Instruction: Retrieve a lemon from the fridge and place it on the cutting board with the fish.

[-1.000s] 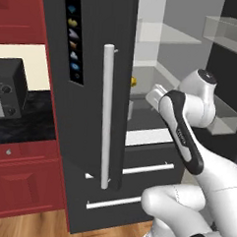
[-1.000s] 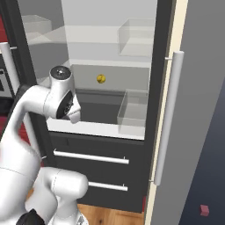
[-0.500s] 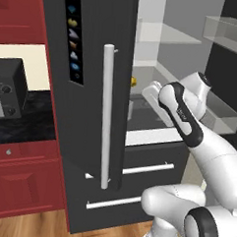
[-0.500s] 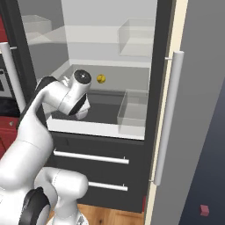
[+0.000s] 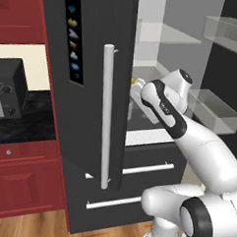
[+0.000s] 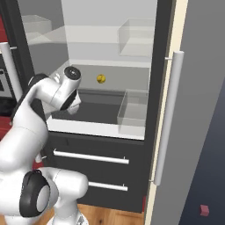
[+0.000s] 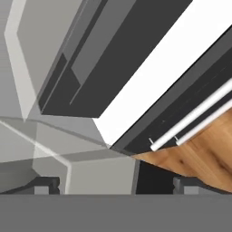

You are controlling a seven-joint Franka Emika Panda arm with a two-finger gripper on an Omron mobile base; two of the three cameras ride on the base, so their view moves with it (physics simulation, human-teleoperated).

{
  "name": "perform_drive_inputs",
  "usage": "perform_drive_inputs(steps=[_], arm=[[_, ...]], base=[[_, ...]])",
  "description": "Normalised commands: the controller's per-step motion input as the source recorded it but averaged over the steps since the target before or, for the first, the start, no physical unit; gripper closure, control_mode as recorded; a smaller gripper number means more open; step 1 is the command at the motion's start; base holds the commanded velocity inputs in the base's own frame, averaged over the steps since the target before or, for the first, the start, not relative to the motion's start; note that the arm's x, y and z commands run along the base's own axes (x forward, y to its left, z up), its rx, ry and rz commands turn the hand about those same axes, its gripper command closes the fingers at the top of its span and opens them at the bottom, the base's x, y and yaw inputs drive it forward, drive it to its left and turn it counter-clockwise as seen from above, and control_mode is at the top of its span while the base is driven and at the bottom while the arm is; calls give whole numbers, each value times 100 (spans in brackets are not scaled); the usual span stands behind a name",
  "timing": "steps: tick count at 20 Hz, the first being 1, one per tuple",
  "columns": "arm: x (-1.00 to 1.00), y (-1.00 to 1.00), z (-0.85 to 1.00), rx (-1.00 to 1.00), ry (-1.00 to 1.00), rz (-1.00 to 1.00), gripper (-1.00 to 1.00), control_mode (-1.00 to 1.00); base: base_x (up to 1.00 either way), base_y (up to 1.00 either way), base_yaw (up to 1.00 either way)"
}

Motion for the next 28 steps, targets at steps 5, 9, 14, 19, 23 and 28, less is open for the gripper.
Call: perform_drive_inputs(steps=[5,9,14,19,23,28], arm=[[1,42,0,0,0,2,-100,-100],[-3,49,0,0,0,0,-100,-100],[-23,52,0,0,0,0,-100,-100],[-57,54,3,1,2,0,-100,-100],[-74,68,26,8,15,2,-100,-100],[-61,82,30,11,22,2,-100,-100]], base=[[0,0,0],[0,0,0],[0,0,0],[0,0,0],[0,0,0],[0,0,0]])
